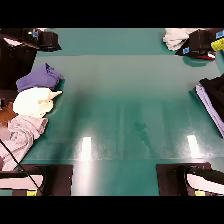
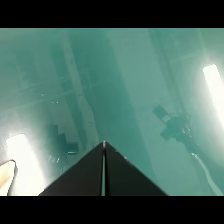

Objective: Fold the shirts.

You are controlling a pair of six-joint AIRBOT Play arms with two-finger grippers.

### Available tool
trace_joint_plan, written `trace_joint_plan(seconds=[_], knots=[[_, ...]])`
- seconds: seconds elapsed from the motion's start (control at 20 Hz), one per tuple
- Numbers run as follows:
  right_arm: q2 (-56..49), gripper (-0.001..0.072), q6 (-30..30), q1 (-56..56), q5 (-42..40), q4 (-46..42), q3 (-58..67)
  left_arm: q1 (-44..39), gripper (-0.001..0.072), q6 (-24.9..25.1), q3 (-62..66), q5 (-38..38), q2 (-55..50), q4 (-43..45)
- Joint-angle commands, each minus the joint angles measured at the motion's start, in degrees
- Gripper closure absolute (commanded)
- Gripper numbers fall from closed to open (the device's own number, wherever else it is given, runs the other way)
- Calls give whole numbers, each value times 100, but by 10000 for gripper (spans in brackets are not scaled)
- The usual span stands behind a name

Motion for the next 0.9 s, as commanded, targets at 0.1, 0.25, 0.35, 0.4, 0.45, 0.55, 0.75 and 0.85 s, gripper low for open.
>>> trace_joint_plan(seconds=[0.1,0.25,0.35,0.4,0.45,0.55,0.75,0.85], knots=[[11,695,2,22,-2,2,2,2,680,0,0,4,-4,0],[17,695,2,22,2,7,2,2,680,0,0,4,-4,0],[17,695,2,22,0,9,2,2,680,0,0,4,-4,0],[17,695,2,22,0,11,2,2,680,0,0,4,-4,0],[17,695,2,22,-2,11,2,2,680,0,0,4,-4,0],[17,695,2,22,0,11,2,2,680,0,0,7,-4,0],[17,695,2,22,-2,9,2,2,680,-15,0,7,-4,-2],[15,695,2,22,-2,4,2,2,567,129,-2,264,-37,455]])
